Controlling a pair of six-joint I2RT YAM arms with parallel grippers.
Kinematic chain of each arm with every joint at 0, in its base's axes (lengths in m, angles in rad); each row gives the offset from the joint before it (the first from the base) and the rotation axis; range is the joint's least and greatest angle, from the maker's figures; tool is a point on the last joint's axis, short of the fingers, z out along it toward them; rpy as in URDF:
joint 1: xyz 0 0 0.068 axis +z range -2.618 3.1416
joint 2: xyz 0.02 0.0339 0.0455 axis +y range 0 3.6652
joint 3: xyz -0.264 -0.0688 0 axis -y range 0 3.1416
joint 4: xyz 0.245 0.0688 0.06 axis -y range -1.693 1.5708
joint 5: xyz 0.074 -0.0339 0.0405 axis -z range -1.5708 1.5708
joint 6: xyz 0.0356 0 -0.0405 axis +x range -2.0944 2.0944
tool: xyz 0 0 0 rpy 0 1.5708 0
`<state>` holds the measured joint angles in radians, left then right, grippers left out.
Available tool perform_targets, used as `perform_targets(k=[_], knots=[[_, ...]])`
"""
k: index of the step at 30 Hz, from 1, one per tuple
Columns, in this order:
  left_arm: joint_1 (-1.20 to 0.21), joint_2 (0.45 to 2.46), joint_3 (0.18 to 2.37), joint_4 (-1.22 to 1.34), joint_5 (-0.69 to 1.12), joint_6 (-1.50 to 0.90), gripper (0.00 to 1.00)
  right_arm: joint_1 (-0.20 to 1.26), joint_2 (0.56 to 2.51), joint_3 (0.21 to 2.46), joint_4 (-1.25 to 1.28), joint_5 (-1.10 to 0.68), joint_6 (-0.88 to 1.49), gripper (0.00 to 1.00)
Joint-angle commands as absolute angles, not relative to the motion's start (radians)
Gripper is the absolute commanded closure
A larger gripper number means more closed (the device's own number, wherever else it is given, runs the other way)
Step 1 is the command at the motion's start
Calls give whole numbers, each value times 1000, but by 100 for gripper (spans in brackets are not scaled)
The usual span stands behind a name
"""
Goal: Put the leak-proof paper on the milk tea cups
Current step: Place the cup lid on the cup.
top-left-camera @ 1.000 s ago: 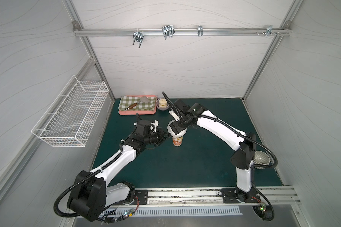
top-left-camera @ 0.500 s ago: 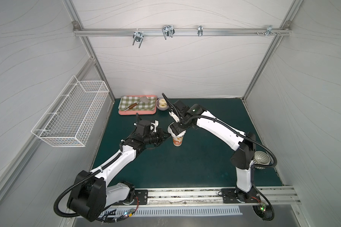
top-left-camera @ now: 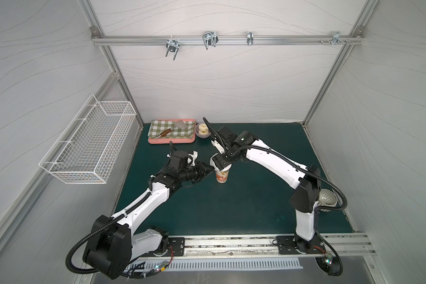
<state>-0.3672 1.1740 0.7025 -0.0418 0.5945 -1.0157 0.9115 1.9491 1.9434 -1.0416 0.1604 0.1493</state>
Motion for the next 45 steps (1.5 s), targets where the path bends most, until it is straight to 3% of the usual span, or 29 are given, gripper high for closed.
perform_targets(k=[1,7,15,23,26,30,45], knots=[[-359,1145,745,-78,581,-988,70,917,1959,1909,-1080,156,150,18],[-331,1144,776,-105,578,-967,62,917,1959,1895,-1073,157,150,18],[-290,1201,846,-116,601,-936,58,916,1963,1897,-1073,154,151,17],[-290,1306,922,-108,625,-896,39,915,1962,1901,-1073,155,150,17],[-290,1351,942,-94,643,-890,25,916,1960,1901,-1073,152,151,17],[-290,1394,963,-77,666,-875,20,916,1960,1903,-1072,153,151,17],[-298,1476,955,-31,730,-856,23,914,1963,1906,-1070,151,151,17]])
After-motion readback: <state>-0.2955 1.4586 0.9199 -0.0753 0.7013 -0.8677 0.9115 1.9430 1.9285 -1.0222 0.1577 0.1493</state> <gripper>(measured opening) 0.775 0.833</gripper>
